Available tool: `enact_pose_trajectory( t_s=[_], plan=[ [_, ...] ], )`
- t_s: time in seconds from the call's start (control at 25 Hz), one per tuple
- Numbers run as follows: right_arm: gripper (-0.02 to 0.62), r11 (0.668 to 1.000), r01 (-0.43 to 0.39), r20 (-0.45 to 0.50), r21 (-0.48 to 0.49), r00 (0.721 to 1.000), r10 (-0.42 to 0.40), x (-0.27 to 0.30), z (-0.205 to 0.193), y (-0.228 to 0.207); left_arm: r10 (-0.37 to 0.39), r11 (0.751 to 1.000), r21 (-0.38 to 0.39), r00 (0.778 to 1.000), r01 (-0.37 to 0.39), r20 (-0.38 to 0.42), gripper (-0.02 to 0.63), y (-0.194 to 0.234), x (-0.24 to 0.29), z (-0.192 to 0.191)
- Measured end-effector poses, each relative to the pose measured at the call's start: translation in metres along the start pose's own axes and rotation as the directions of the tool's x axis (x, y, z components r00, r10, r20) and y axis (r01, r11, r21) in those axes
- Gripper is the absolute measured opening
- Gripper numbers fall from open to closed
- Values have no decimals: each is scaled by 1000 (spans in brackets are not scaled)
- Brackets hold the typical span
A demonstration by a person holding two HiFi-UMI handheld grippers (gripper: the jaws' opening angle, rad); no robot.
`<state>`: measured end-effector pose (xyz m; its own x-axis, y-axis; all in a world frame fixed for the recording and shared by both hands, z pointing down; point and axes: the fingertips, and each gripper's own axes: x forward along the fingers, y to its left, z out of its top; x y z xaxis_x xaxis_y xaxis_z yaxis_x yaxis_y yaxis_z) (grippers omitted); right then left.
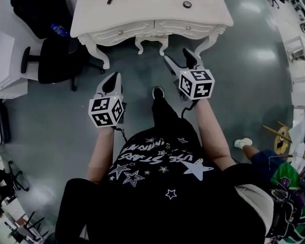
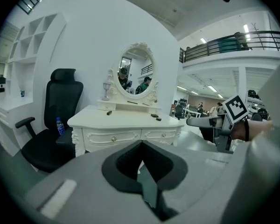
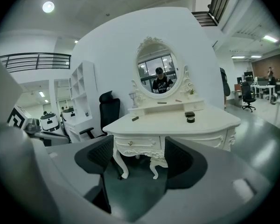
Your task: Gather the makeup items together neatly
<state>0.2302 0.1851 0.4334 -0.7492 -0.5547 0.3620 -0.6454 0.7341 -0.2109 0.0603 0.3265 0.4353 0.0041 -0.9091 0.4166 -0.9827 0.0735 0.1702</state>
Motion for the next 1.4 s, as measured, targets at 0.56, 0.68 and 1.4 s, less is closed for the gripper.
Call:
enact_pose_trajectory(
  t_s=[0.56,0.68,1.4],
  plan=[
    [357,998,-39,-28,51,999,40,131,68,-100,82,997,1,997,-82,-9,0,29,139,84],
    [356,997,-64,-33,52,997,66,160,75,-111,114,993,-6,993,-114,-9,0,39,159,91],
    [347,990,-114,-102,87,987,123,277,96,-121,244,966,-77,969,-245,-26,0,131,221,123]
  ],
)
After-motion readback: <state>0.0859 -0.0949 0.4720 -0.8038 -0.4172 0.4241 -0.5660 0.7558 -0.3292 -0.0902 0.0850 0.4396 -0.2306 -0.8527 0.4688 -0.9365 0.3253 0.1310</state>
